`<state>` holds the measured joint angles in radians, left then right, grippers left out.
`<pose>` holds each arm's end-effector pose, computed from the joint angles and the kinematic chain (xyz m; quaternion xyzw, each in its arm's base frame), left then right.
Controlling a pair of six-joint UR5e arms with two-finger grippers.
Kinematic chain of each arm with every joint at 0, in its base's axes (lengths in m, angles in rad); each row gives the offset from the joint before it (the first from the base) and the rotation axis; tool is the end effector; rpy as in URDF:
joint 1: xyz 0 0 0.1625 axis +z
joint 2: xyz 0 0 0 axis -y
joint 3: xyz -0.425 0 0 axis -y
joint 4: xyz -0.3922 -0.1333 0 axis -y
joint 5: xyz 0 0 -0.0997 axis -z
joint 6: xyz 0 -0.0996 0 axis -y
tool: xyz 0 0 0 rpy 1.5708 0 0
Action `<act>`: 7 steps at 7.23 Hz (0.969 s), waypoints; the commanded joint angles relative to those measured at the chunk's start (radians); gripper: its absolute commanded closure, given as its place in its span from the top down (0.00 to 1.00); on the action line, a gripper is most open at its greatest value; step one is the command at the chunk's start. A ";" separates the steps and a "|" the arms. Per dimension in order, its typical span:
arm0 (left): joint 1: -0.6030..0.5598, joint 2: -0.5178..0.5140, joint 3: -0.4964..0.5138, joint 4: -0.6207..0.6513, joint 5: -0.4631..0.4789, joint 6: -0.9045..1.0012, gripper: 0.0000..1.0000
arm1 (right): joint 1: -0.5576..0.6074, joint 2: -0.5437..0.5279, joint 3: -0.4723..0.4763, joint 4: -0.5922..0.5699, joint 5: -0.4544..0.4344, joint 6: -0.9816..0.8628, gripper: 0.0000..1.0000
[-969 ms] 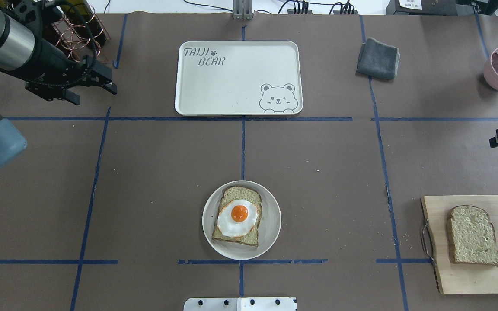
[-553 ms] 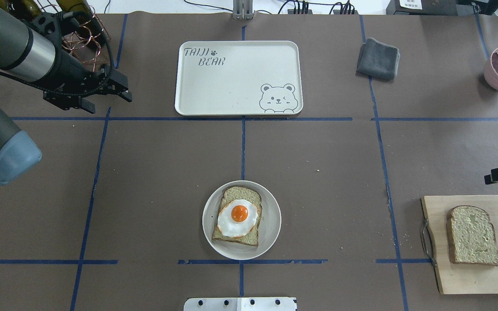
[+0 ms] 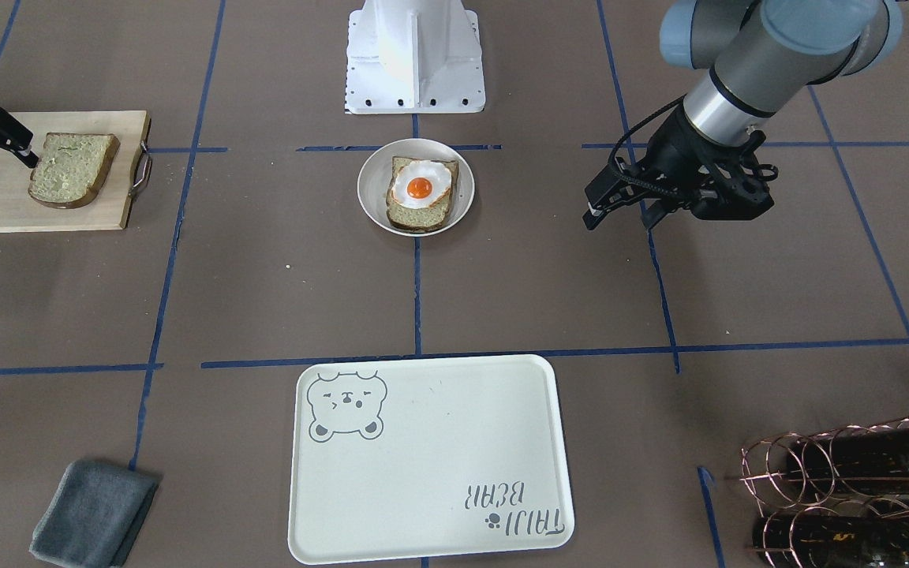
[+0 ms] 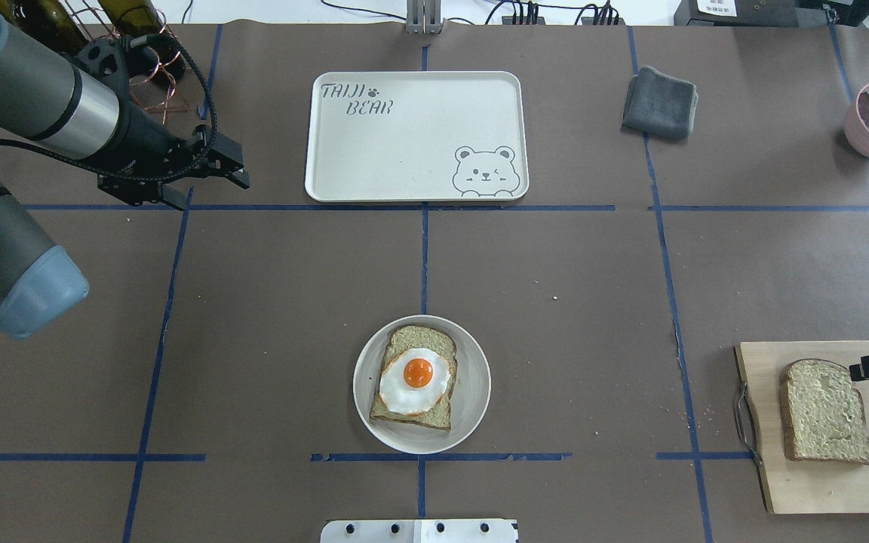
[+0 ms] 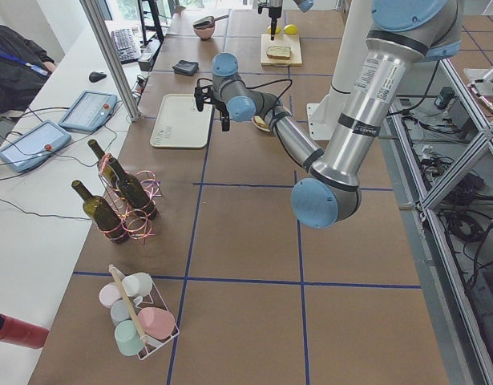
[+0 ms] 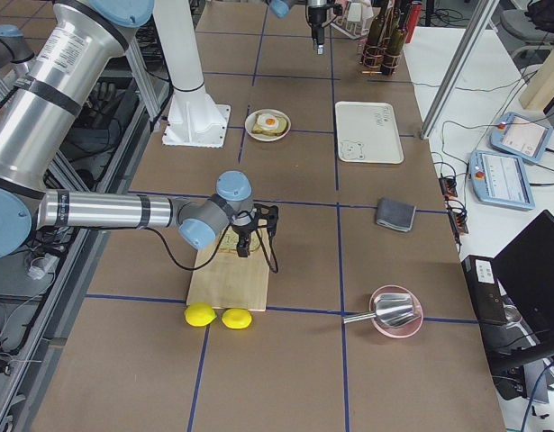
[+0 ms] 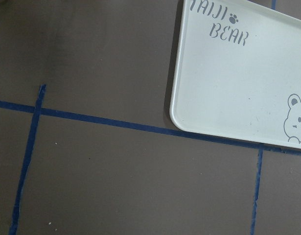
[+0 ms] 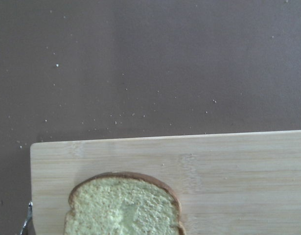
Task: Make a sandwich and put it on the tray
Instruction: 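Move the left gripper above the tray while the right gripper reaches the bread slice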
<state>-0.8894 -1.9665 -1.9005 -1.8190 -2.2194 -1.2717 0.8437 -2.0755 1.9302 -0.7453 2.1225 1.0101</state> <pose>0.3079 -0.4958 0.2566 0.0149 0.5251 -0.1011 0.8449 -0.1477 -0.2881 0.5945 0.0113 -0.4109 0.0380 0.9108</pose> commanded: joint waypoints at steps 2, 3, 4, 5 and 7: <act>0.001 -0.003 0.000 0.000 0.001 -0.006 1.00 | -0.130 0.005 -0.016 0.009 -0.073 0.067 0.99; 0.001 -0.003 0.000 0.000 0.003 -0.006 1.00 | -0.147 0.005 -0.031 0.011 -0.073 0.067 0.97; 0.001 -0.003 0.000 0.000 0.003 -0.006 1.00 | -0.155 0.005 -0.039 0.011 -0.072 0.068 0.89; 0.001 -0.003 0.000 0.000 0.003 -0.006 1.00 | -0.155 0.005 -0.043 0.012 -0.072 0.068 0.77; 0.001 -0.003 0.000 0.000 0.003 -0.006 1.00 | -0.158 0.005 -0.053 0.012 -0.065 0.068 0.45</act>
<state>-0.8882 -1.9696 -1.9006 -1.8193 -2.2166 -1.2778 0.6874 -2.0709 1.8845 -0.7335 2.0543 1.0783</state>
